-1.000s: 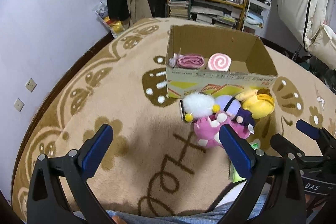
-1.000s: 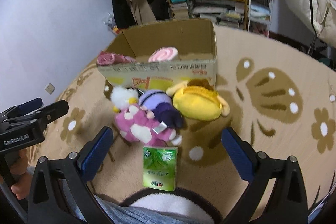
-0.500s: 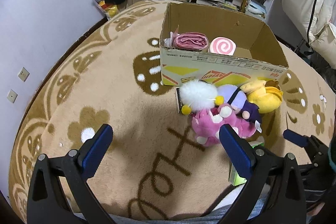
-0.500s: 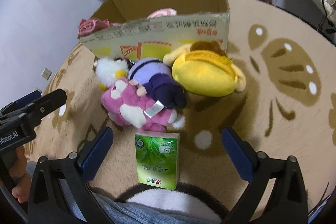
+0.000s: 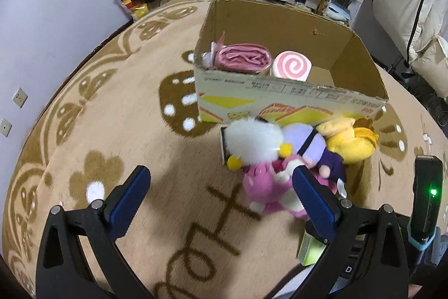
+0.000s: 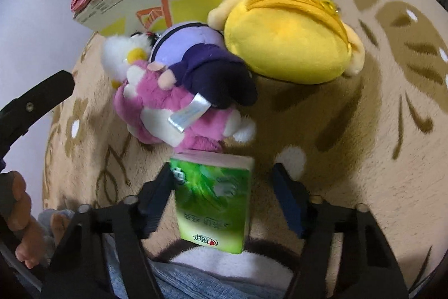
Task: Organize soft objects
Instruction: 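Grasp the white fluffy plush with the left tool while the right tool grasps the green tissue pack, then lift the white plush with the left tool while the right tool carries the tissue pack over the box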
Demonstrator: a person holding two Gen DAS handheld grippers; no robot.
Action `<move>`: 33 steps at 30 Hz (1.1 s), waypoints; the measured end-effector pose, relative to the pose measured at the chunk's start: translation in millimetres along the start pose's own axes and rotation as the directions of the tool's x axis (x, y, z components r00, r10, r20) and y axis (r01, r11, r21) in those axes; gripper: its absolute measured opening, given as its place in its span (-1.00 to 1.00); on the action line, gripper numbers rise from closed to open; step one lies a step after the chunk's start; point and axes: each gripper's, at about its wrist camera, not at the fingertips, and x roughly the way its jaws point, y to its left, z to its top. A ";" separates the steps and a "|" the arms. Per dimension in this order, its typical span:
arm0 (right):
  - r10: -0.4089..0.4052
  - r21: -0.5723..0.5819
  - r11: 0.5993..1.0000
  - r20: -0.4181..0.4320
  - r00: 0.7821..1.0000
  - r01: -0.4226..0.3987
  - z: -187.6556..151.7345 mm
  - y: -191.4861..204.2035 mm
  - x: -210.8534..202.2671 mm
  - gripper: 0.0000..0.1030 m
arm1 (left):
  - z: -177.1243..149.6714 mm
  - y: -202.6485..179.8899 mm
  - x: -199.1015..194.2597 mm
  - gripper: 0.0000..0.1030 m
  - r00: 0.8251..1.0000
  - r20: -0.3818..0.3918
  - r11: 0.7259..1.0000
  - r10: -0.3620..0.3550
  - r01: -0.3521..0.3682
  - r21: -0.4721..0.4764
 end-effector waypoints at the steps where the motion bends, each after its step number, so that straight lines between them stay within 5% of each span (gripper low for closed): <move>1: 0.006 0.003 1.000 0.001 1.000 -0.006 0.1 -0.7 -0.4 0.12 | 1.4 -1.2 2.0 0.95 1.000 -0.002 1.000 0.000 0.000 0.001; 11: -0.035 -0.012 0.999 0.051 0.998 0.036 7.5 0.0 -8.1 0.11 | 12.9 -13.6 34.1 0.95 1.000 -0.024 0.999 0.000 0.001 0.045; 20: -0.046 -0.035 0.998 0.067 0.997 0.048 10.9 2.7 -13.6 0.11 | 18.2 -19.4 55.0 0.74 0.998 -0.053 0.998 -0.040 0.042 0.039; 23: -0.052 -0.049 0.997 0.082 0.995 0.056 10.4 5.9 -17.7 0.09 | 18.8 -16.0 60.9 0.51 0.994 -0.071 0.997 -0.079 0.079 0.006; 28: -0.063 -0.062 0.995 0.146 0.987 0.073 8.8 9.6 -36.7 0.09 | 15.8 -10.3 69.9 -0.33 0.987 -0.119 0.994 -0.112 0.109 -0.031; 33: -0.064 -0.040 0.996 0.246 0.967 0.076 3.8 8.9 -60.7 0.09 | 11.5 -11.3 60.6 -0.53 0.994 -0.085 0.998 -0.066 0.065 -0.013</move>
